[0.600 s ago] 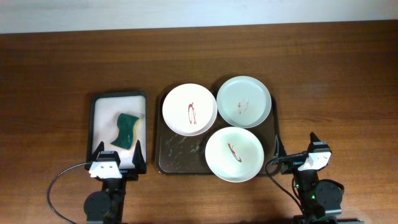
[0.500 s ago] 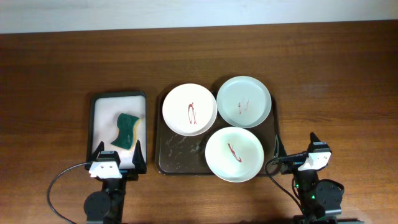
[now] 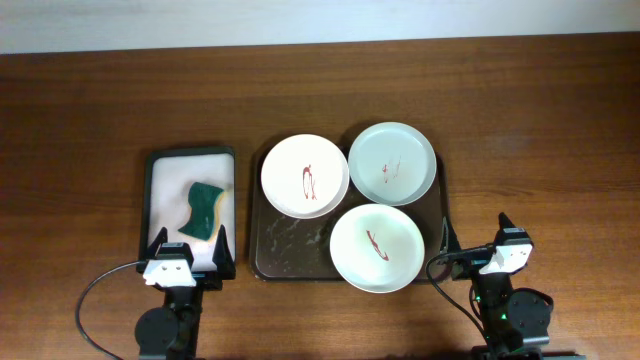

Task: Clean dirty plates on tray and stack at the side

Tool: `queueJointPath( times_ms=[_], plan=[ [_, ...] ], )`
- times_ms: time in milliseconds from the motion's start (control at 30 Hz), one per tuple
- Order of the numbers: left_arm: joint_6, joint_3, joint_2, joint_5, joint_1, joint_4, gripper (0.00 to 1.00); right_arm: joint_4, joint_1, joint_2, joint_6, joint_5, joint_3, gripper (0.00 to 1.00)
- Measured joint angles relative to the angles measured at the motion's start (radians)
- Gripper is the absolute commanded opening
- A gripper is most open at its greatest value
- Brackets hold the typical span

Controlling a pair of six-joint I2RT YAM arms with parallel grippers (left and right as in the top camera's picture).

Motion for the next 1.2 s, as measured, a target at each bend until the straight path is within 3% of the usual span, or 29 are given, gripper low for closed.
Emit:
queueJointPath(
  times_ms=[400, 533, 600, 733, 1000, 1067, 1200],
  plan=[
    [-0.023, 0.004, 0.000, 0.049, 0.000, -0.008, 0.99, 0.003, 0.000, 0.000, 0.014, -0.023, 0.000, 0.99],
    [-0.056, 0.108, 0.030, 0.071, 0.000, -0.183, 0.99, -0.114, 0.000, 0.024, 0.098, -0.047, 0.066, 0.99],
    [-0.060, 0.182, 0.107, 0.071, 0.000, -0.255, 0.99, -0.218, 0.000, 0.077, 0.109, -0.057, 0.164, 0.99],
    [-0.064, 0.389, 0.420, 0.074, 0.000, -0.346, 0.99, -0.370, 0.000, 0.307, 0.117, -0.110, 0.404, 0.99],
    [-0.065, 0.986, 1.080, 0.076, 0.001, -0.830, 0.99, -0.775, 0.000, 0.887, 0.124, -0.190, 0.850, 0.99],
    [-0.065, 1.012, 1.125, 0.075, 0.001, -0.846, 0.99, -0.835, 0.000, 0.953, 0.125, -0.197, 0.921, 0.99],
    [-0.065, 1.016, 1.165, 0.011, 0.001, -0.702, 0.99, -0.838, 0.000, 0.971, 0.124, -0.212, 0.930, 0.99]
  ],
)
